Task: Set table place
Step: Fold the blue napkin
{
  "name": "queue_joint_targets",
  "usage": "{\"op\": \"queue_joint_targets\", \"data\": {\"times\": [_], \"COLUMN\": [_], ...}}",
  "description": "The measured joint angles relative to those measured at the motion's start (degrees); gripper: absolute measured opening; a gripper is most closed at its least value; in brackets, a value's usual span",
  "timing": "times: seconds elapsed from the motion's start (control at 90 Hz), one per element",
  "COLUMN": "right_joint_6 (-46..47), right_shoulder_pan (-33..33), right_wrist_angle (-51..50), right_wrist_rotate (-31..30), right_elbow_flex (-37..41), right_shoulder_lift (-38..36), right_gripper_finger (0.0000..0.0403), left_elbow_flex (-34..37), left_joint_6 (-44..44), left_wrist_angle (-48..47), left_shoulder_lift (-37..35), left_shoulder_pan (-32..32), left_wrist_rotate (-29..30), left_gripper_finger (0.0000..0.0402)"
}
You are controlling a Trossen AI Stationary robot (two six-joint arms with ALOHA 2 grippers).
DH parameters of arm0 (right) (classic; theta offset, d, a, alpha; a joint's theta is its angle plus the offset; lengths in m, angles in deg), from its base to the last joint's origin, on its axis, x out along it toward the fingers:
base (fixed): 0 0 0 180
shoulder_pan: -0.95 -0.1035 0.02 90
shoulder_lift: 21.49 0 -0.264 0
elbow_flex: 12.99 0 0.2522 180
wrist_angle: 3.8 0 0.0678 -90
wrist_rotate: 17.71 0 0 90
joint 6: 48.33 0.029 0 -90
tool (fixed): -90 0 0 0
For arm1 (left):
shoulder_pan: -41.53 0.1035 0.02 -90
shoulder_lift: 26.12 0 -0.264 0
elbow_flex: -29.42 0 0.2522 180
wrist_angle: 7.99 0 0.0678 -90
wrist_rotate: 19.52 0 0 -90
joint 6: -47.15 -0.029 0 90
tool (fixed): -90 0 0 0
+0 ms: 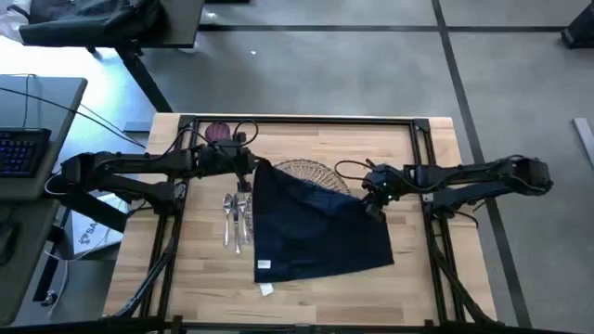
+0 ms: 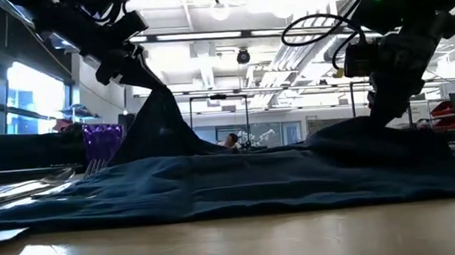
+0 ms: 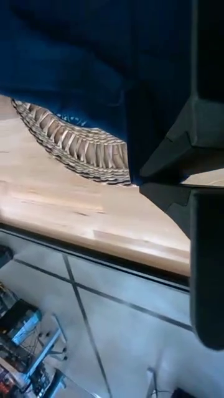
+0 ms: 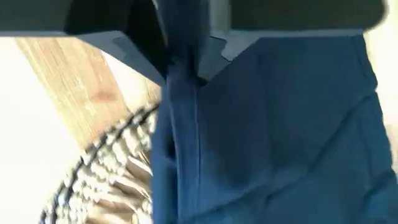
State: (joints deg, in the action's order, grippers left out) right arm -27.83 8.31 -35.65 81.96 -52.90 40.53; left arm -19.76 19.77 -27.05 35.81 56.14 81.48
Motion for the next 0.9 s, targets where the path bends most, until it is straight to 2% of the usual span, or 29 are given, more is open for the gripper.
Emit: {"op": "queue_joint_targets", "data": {"times": [0.133, 0.267, 0.4, 0.6, 0.689, 0.9], "right_joint_6": [-0.99, -1.47, -1.51, -2.42, -3.01, -6.44], "right_shoulder_pan": [-1.03, -2.41, -3.26, -3.34, -3.35, -3.62], "right_wrist_angle": [1.51, 3.29, 3.93, 4.17, 1.58, -15.38], "right_wrist_rotate": [0.01, 0.22, 0.22, 0.18, -1.34, -12.07], "right_elbow_flex": [0.02, 0.04, 0.04, -0.35, -2.63, -12.67], "right_shoulder_lift": [0.13, 0.79, 1.31, 1.16, 1.15, 1.11], "right_gripper_finger": [0.0146, 0.0151, 0.0117, 0.0012, 0.0009, 0.0002], "left_elbow_flex": [0.0, 0.0, 0.0, 0.0, 0.0, 0.0], "left_joint_6": [-0.24, -0.26, -0.1, 0.07, 0.09, -0.17], "left_wrist_angle": [0.19, 0.15, 0.0, 0.07, 0.02, 0.34], "left_shoulder_lift": [0.0, -0.01, -0.02, -0.02, -0.02, -0.02], "left_shoulder_pan": [0.0, 0.0, 0.0, 0.0, 0.0, 0.0], "left_wrist_rotate": [-0.23, -0.39, -0.42, -0.4, -0.42, -0.37], "left_gripper_finger": [0.0, 0.0, 0.0, 0.0, 0.0, 0.0]}}
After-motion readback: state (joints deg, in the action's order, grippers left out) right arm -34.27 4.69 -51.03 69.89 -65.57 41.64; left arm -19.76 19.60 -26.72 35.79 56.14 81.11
